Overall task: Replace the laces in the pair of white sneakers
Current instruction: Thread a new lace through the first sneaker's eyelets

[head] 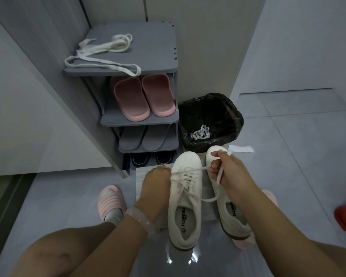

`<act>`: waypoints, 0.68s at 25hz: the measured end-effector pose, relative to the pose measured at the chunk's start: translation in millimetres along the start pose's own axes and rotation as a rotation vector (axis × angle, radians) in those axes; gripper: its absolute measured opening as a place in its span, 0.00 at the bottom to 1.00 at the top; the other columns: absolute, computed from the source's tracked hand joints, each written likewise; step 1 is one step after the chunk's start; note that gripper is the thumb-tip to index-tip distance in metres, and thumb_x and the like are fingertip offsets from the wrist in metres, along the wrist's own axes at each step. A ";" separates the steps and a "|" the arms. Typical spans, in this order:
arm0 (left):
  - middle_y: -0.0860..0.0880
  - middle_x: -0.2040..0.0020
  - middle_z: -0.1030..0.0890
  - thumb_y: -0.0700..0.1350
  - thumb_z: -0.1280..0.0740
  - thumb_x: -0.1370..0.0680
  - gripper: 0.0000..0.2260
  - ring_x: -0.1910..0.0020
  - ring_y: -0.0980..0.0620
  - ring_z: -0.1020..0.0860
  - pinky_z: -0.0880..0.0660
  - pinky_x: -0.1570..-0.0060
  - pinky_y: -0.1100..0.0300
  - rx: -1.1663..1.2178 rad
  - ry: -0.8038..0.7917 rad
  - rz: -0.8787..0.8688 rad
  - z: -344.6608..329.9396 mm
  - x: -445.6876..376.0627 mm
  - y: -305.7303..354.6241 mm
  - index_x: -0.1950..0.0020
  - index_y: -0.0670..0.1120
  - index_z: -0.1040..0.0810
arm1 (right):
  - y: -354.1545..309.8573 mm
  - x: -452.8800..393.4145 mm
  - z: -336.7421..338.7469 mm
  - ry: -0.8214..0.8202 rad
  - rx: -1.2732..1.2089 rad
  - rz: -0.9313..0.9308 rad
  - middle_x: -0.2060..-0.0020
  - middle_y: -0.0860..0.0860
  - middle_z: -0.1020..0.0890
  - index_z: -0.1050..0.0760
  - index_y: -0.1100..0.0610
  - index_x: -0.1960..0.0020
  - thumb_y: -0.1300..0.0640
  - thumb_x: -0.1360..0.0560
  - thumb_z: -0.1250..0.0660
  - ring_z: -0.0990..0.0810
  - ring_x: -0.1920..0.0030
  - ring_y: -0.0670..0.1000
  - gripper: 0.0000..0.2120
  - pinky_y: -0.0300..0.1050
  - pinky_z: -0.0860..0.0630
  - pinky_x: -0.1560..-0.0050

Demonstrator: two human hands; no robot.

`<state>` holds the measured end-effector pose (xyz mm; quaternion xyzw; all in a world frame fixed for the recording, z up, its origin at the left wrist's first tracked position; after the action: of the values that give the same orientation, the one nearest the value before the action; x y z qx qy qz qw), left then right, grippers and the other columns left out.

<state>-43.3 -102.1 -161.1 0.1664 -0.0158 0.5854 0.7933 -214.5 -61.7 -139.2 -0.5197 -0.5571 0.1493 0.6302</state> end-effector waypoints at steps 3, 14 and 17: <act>0.44 0.45 0.26 0.43 0.41 0.22 0.10 0.44 0.44 0.26 0.31 0.44 0.51 -0.080 0.062 0.214 24.1 -1.7 -34.5 0.48 0.41 0.23 | -15.4 -0.4 7.7 0.061 0.003 0.104 0.78 0.47 0.32 0.28 0.57 0.57 0.50 0.18 0.50 0.34 0.78 0.44 0.17 0.38 0.38 0.74; 0.48 0.57 0.21 0.54 0.38 0.23 0.13 0.57 0.51 0.25 0.28 0.56 0.57 0.103 -0.424 -0.235 -17.9 37.6 52.8 0.57 0.45 0.22 | -31.7 5.8 -7.8 -0.149 0.119 0.192 0.72 0.49 0.29 0.27 0.50 0.45 0.61 0.18 0.48 0.38 0.77 0.43 0.13 0.34 0.42 0.76; 0.45 0.46 0.23 0.53 0.41 0.21 0.14 0.47 0.47 0.24 0.30 0.51 0.56 -0.045 -0.236 -0.122 -12.2 36.5 48.6 0.47 0.43 0.24 | -30.6 5.5 -9.1 -0.191 0.060 0.157 0.67 0.50 0.24 0.25 0.51 0.47 0.68 0.20 0.50 0.36 0.77 0.43 0.18 0.34 0.40 0.77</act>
<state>-79.4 -52.4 -152.6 0.2170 -0.1119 0.5119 0.8236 -216.9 -74.5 -109.5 -0.5261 -0.5675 0.2638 0.5759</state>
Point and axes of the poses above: each hand's wrist, its own x-axis away from the middle knuckle, its own z-axis out of the back of the hand, y = z × x, the point moved 8 cm from there along -x, towards the middle knuckle
